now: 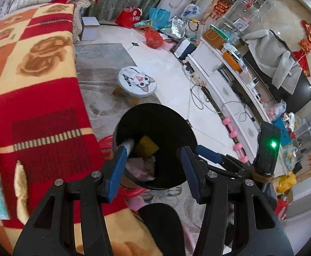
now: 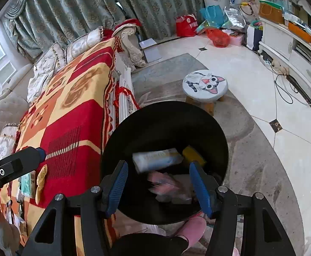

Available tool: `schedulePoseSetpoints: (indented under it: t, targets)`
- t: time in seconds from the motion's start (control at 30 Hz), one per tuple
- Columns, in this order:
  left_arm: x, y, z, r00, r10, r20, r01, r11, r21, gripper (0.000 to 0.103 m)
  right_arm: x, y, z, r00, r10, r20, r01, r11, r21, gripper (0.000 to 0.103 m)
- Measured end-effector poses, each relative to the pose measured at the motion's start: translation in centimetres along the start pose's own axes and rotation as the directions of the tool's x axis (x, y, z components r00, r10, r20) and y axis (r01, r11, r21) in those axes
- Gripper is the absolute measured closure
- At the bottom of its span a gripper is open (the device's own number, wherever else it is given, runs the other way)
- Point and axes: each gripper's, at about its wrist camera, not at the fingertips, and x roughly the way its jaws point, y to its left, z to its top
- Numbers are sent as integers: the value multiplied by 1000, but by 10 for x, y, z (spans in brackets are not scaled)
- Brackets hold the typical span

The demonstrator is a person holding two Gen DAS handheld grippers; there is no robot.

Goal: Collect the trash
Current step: 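Open the left gripper over the bin while the right gripper releases the medicine box, then move both grippers back over the trash on the bed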

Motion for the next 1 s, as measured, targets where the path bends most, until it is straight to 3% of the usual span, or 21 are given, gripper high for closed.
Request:
schedulePoseSetpoints:
  t: [0.33, 0.67, 1.0]
  targets:
    - [-31, 16, -17, 989, 142, 51, -143, 989, 29, 52, -15, 40, -4, 999, 32, 16, -31, 997, -73, 40]
    - [-74, 57, -35, 953, 282, 110, -284, 959, -2, 52, -13, 100, -15, 997, 81, 0, -80, 983, -165, 37]
    - [-109, 106, -52, 920, 369, 133, -361, 929, -78, 52, -7, 161, -27, 991, 128, -29, -131, 957, -260, 35]
